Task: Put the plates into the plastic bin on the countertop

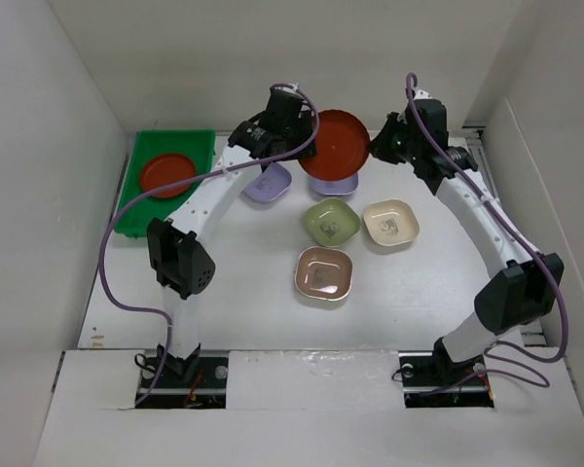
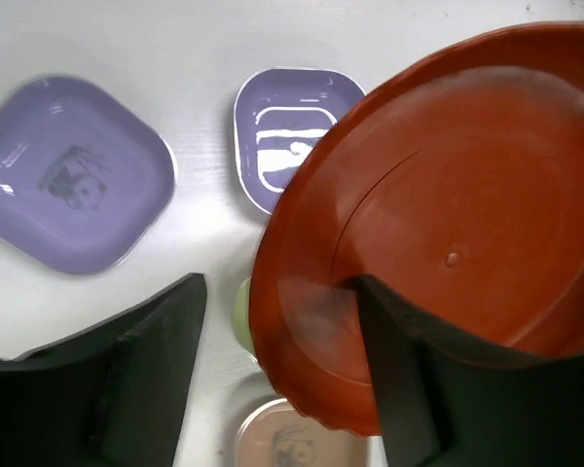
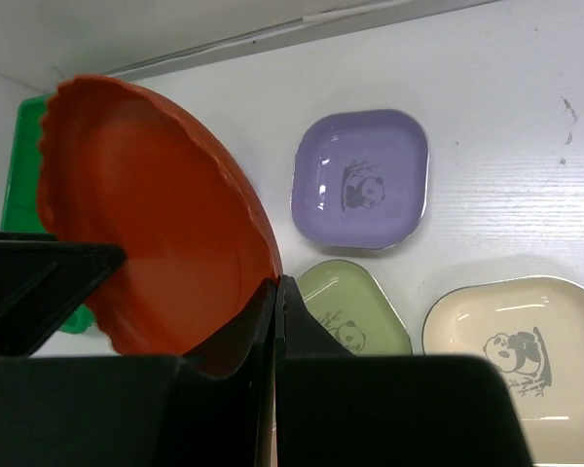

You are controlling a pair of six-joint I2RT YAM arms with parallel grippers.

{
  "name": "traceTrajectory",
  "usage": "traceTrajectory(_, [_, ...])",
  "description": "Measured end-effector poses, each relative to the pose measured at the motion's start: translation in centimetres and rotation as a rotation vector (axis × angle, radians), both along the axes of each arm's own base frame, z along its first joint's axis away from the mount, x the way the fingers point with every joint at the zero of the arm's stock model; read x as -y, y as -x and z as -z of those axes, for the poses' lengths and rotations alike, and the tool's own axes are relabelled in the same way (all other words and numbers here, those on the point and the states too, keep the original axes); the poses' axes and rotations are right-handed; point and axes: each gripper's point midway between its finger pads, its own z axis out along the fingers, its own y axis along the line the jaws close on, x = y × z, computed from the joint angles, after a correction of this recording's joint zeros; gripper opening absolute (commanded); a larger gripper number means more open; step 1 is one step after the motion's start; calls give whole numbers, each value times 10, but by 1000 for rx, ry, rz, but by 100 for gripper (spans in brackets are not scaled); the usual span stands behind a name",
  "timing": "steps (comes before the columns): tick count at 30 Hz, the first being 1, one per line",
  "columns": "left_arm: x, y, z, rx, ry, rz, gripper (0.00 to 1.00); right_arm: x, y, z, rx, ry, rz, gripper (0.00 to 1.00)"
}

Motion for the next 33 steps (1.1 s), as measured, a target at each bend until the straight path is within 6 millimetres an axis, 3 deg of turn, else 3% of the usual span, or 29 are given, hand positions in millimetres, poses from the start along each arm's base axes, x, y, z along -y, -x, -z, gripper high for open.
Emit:
traceTrajectory(6, [-10, 1, 20, -35, -44, -40, 0, -4, 4, -6, 16, 10, 0, 0])
traceTrajectory(16, [-19, -6, 17, -28, -14, -72, 0, -12, 9, -7, 18, 2, -27, 1])
traceTrajectory(20, [-27, -3, 9, -19, -2, -82, 0, -17, 11, -8, 16, -16, -56, 18])
traceTrajectory(21, [-30, -3, 5, -11, 3, -85, 0, -17, 11, -8, 18, -23, -62, 25])
traceTrajectory(22, [-36, -2, 2, -4, -2, -97, 0, -18, 12, -8, 18, -29, -69, 41])
traceTrajectory(24, [-50, -4, -6, 13, -5, -130, 0, -17, 13, -12, 27, -41, -74, 57])
traceTrajectory(25, [-58, -6, -9, 19, -5, -148, 0, -18, 12, -15, 39, -47, -78, 68])
traceTrajectory(26, [-67, -8, -11, 23, -5, -168, 0, -17, 10, -17, 44, -51, -77, 71])
traceTrajectory(31, [-126, -24, -18, 31, 4, -300, 0, -14, 8, -18, 52, -54, -71, 80])
traceTrajectory(32, [-143, -29, -15, 24, 8, -338, 0, -14, 8, -16, 50, -53, -70, 96])
traceTrajectory(33, [-161, -33, -12, 15, 11, -379, 0, -13, 9, -14, 47, -46, -72, 96])
